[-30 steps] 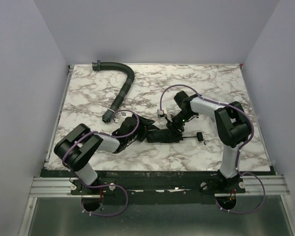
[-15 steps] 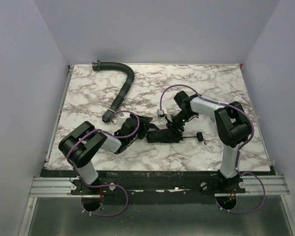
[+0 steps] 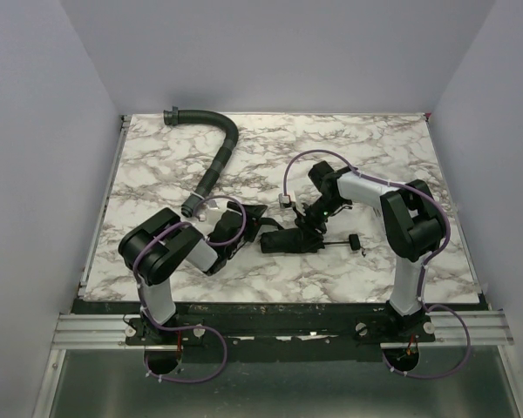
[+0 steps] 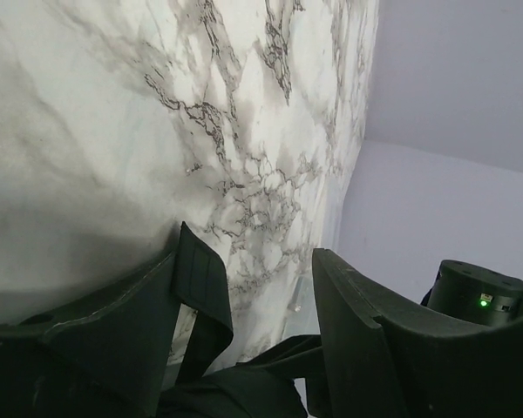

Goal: Put away the umbrella

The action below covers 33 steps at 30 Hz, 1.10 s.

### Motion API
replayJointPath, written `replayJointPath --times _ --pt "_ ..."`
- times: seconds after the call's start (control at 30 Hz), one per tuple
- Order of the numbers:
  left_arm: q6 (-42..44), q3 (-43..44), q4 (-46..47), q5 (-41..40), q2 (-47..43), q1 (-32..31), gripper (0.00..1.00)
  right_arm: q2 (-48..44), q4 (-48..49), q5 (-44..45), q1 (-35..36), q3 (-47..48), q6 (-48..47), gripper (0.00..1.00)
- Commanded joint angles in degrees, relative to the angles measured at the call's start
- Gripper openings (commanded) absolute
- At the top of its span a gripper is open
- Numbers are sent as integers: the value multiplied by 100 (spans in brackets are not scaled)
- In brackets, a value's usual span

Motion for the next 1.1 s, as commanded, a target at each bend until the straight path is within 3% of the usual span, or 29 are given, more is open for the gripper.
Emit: replayJointPath --times 0.0,0.17,0.37,0.7,0.87,1.07 --pt "262 -249 -575 -261 354 66 0 749 571 1821 88 -530 -306 13" --pt "349 -470 130 -110 232 59 0 712 588 1837 88 -563 -307 14" --pt "711 -458 -244 -80 -597 66 0 708 597 1836 88 -565 -307 13" --pt "888 -551 367 176 -1116 16 0 680 596 1837 87 -588 -325 14" --pt "715 -536 -24 109 -1626 -246 0 576 701 1872 88 -683 -307 14" --pt "91 -200 -1527 -369 -2147 -831 0 443 904 1857 88 -839 -248 14"
